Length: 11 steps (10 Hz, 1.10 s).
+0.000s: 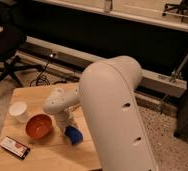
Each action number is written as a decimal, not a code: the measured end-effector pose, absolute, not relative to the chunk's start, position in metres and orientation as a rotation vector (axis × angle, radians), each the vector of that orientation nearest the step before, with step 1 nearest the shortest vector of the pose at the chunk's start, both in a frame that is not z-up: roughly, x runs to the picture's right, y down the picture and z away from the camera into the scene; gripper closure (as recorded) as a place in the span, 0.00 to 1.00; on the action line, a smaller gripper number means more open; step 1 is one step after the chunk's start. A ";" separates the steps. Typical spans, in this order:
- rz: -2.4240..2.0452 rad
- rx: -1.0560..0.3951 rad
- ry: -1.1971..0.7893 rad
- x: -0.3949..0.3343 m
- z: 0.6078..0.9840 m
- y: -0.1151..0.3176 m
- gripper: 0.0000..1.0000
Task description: Wipe the white sponge on the table
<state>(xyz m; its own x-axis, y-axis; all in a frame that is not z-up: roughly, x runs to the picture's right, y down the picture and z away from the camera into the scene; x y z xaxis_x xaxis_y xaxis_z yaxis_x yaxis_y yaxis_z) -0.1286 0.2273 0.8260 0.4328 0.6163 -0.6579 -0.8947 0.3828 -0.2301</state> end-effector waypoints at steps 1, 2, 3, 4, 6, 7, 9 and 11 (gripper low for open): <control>1.042 -0.625 0.531 -0.118 0.830 0.227 0.46; 1.063 -0.625 0.545 -0.106 0.835 0.226 0.46; 1.085 -0.627 0.550 -0.098 0.838 0.224 0.46; 1.104 -0.626 0.566 -0.084 0.840 0.226 0.46; 1.137 -0.622 0.594 -0.059 0.841 0.231 0.46; 1.159 -0.618 0.604 -0.046 0.839 0.234 0.46; 1.183 -0.614 0.615 -0.032 0.836 0.239 0.46; 1.196 -0.603 0.609 -0.028 0.828 0.242 0.46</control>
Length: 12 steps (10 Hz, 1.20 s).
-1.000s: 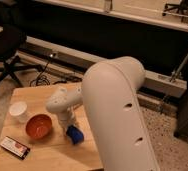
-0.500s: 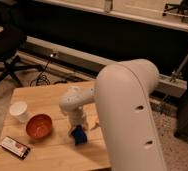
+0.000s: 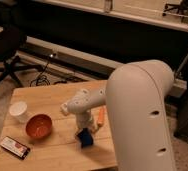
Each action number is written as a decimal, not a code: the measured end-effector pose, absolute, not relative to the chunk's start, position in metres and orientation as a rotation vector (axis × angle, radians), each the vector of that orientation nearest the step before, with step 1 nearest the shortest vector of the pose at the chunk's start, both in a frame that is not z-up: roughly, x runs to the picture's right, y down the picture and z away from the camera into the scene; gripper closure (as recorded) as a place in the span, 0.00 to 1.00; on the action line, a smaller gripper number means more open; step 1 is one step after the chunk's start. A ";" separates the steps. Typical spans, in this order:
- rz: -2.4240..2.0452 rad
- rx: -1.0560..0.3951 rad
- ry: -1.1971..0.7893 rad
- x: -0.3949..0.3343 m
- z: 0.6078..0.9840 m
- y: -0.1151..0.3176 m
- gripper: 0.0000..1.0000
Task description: Wipe the white sponge on the table
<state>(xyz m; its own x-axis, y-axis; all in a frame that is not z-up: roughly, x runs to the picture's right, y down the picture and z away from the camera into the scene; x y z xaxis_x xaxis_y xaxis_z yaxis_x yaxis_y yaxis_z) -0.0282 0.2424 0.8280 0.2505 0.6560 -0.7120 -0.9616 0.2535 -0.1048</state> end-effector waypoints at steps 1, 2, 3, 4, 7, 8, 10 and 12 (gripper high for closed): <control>1.197 -0.596 0.606 -0.029 0.822 0.244 0.46; 1.193 -0.591 0.605 -0.031 0.816 0.247 0.46; 1.191 -0.586 0.617 -0.031 0.812 0.252 0.46; 1.190 -0.582 0.629 -0.031 0.809 0.257 0.46; 1.207 -0.584 0.681 -0.018 0.804 0.276 0.46; 1.220 -0.587 0.685 -0.015 0.804 0.279 0.46; 1.262 -0.602 0.686 -0.001 0.804 0.289 0.46; 1.298 -0.639 0.641 0.000 0.799 0.297 0.46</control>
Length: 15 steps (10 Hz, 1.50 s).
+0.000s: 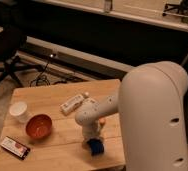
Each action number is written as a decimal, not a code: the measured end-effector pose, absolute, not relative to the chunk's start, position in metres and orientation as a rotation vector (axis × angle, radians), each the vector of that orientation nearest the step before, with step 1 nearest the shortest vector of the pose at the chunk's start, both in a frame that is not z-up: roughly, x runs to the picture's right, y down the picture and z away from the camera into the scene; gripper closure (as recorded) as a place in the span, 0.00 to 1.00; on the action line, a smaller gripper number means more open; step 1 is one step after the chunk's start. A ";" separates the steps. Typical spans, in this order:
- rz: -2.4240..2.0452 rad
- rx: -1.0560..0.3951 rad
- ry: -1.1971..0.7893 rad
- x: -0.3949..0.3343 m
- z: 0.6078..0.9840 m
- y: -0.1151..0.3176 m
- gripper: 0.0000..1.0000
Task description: Wipe the white sponge on the table
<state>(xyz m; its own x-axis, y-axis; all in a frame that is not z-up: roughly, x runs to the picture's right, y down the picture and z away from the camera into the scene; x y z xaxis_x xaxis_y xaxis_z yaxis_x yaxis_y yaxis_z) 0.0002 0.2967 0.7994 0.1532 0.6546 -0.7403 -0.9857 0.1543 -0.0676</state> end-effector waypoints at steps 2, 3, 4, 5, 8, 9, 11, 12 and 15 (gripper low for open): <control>1.295 -0.676 0.591 -0.012 0.790 0.303 0.46; 1.285 -0.680 0.582 -0.014 0.784 0.305 0.46; 1.272 -0.673 0.573 -0.017 0.773 0.306 0.46; 1.263 -0.662 0.565 -0.023 0.765 0.304 0.46; 1.238 -0.622 0.590 -0.028 0.751 0.303 0.46; 1.225 -0.627 0.598 -0.034 0.750 0.308 0.46; 1.168 -0.644 0.600 -0.058 0.751 0.320 0.46; 1.136 -0.648 0.602 -0.071 0.751 0.325 0.46; 1.062 -0.662 0.564 -0.112 0.749 0.328 0.46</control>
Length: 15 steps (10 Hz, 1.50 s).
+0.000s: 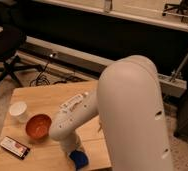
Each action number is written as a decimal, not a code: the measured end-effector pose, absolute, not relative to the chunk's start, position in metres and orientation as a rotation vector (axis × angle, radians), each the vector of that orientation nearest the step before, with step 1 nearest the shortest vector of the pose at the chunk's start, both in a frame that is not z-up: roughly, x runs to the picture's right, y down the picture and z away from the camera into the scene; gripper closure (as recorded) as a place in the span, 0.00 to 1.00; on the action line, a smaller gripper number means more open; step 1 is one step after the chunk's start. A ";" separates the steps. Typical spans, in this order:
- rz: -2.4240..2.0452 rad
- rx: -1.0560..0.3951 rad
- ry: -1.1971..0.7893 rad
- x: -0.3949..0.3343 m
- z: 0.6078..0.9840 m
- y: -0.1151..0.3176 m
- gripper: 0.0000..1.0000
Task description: Wipe the white sponge on the table
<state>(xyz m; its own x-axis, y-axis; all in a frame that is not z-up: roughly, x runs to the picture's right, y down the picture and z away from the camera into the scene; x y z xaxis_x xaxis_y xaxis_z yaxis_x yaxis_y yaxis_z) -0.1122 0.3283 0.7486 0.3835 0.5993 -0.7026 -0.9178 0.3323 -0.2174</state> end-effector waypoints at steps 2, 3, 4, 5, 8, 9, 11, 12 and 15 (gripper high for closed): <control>1.018 -0.660 0.528 -0.138 0.744 0.323 0.46; 1.002 -0.656 0.521 -0.146 0.742 0.320 0.46; 0.987 -0.650 0.514 -0.154 0.740 0.317 0.46; 0.973 -0.645 0.512 -0.160 0.740 0.314 0.46; 0.948 -0.629 0.515 -0.176 0.748 0.302 0.46; 0.946 -0.622 0.513 -0.181 0.751 0.295 0.46; 0.949 -0.612 0.512 -0.185 0.757 0.285 0.46; 0.955 -0.607 0.515 -0.184 0.762 0.278 0.46; 0.966 -0.607 0.522 -0.183 0.773 0.267 0.46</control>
